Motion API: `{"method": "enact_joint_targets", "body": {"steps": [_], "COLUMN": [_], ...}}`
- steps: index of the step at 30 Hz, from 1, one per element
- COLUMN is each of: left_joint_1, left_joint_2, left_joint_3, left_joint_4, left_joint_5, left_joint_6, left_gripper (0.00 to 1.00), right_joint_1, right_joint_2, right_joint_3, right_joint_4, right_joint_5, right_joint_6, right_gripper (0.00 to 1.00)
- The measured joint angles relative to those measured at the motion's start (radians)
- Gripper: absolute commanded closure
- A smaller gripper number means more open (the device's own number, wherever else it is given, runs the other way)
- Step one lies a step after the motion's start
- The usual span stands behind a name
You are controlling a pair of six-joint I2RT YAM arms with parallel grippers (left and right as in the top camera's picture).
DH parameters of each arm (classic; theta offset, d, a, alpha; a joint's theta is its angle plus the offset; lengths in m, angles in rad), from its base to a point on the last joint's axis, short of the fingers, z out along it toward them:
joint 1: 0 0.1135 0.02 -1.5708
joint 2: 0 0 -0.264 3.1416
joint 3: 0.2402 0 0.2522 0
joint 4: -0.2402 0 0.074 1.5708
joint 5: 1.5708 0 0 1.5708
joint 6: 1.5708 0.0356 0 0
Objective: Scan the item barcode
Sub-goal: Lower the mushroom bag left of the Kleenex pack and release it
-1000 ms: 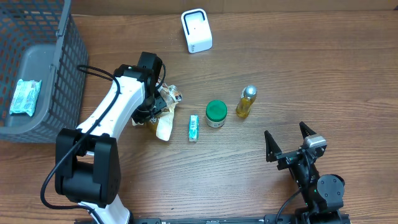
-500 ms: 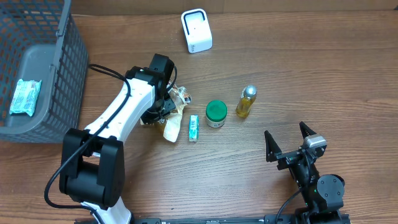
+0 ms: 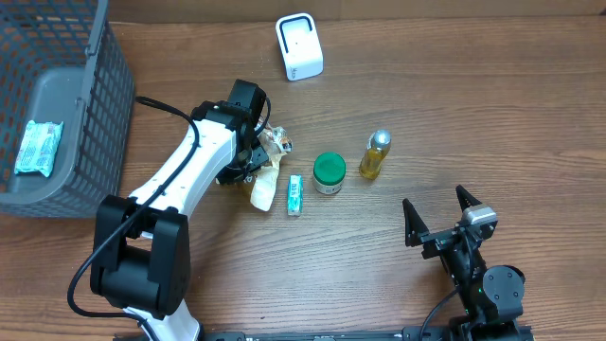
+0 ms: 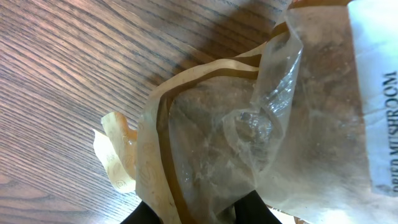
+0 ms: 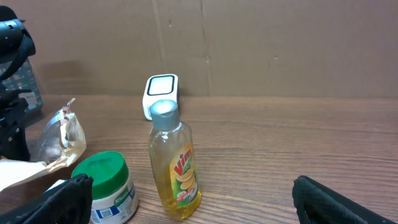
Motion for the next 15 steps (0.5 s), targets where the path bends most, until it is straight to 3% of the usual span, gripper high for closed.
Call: {"method": "enact_joint_targets", "body": {"steps": [3,4,7,13,15], "left_joint_1": [0.000,0.000,0.000,0.000,0.000], "left_joint_2": [0.000,0.000,0.001,0.002,0.003], "left_joint_3": [0.000,0.000,0.000,0.000,0.000], "left_joint_4": [0.000,0.000,-0.001,0.000,-0.001], "left_joint_5": [0.000,0.000,0.000,0.000,0.000], "left_joint_6": [0.000,0.000,-0.003,-0.002,0.007], "left_gripper": [0.71,0.63,0.22,0.01,0.00], "right_joint_1": [0.000,0.000,0.000,0.000,0.000], "right_joint_2": [0.000,0.000,0.000,0.000,0.000], "right_joint_3": [0.000,0.000,0.000,0.000,0.000], "right_joint_4": [0.000,0.001,0.000,0.000,0.000], "right_joint_5": [0.000,0.000,0.000,0.000,0.000], "right_joint_6": [0.000,0.000,0.000,0.000,0.000], "right_gripper": [0.00,0.00,0.00,0.00,0.00]}}
